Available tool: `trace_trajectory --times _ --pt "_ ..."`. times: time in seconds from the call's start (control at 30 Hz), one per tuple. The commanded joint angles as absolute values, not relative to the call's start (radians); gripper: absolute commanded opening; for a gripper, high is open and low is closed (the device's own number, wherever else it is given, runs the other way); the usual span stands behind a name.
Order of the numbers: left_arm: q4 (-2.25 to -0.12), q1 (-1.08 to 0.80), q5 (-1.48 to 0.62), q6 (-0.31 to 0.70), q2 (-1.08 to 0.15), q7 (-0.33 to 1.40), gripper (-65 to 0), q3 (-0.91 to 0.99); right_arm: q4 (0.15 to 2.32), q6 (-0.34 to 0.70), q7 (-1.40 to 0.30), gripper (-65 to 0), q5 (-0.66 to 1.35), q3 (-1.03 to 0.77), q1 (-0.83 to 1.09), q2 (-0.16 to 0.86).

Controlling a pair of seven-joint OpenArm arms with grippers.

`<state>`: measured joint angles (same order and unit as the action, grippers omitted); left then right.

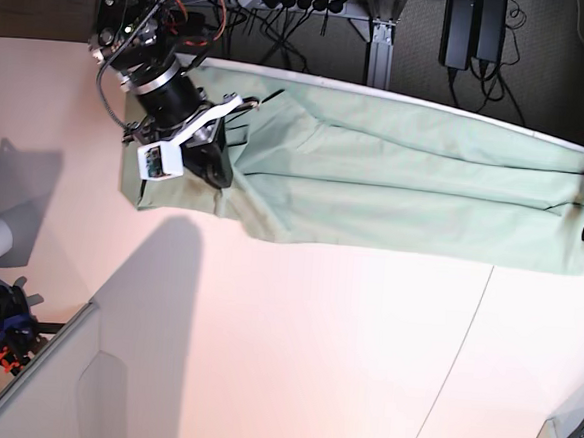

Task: Fold the T-shirt properly
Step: 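Release and regrasp the folded strip near the collar with right gripper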

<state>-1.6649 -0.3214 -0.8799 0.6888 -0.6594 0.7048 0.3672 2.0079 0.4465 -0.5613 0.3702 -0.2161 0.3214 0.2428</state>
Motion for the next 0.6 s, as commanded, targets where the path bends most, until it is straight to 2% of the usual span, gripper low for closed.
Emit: trace_trajectory --times 0.0,0.1,0.23,0.4,0.43,0.5,0.53,0.57 --pt "-1.68 -0.319 -0.894 0.698 -0.682 0.684 -36.6 0.379 2.04 0.451 -0.539 -65.0 0.385 -0.224 0.341 0.247" --pt "-1.68 -0.319 -0.893 0.698 -0.682 0.685 -34.8 0.381 2.053 0.451 -0.543 -65.0 0.385 -0.224 0.392 0.246" --pt "-1.68 -0.319 -0.871 0.698 -0.682 0.677 -25.3 0.381 2.053 0.451 -0.545 -65.0 0.385 -0.223 0.431 0.246" --pt "-1.663 -0.319 -0.81 0.698 -0.655 0.636 -22.6 0.381 2.053 0.45 -0.577 -65.0 0.381 -0.223 0.432 0.246" --pt "-1.646 -0.318 -0.802 0.698 -0.647 0.624 -22.0 0.381 2.053 0.45 -0.577 -60.1 0.382 -0.223 0.432 0.246" --pt "-1.604 -0.315 -0.786 0.698 -0.633 0.6 -21.3 0.381 2.053 0.45 -0.577 -37.6 0.381 -0.223 0.432 0.241" --pt "-1.581 -0.313 -0.781 0.698 -0.626 0.594 -21.3 0.381 2.053 0.45 -0.577 -29.0 0.382 -0.223 0.432 0.237" --pt "-1.56 -0.31 -0.782 0.698 -0.619 0.594 -21.3 0.381 2.053 0.45 -0.577 -24.1 0.382 -0.223 0.432 0.23"
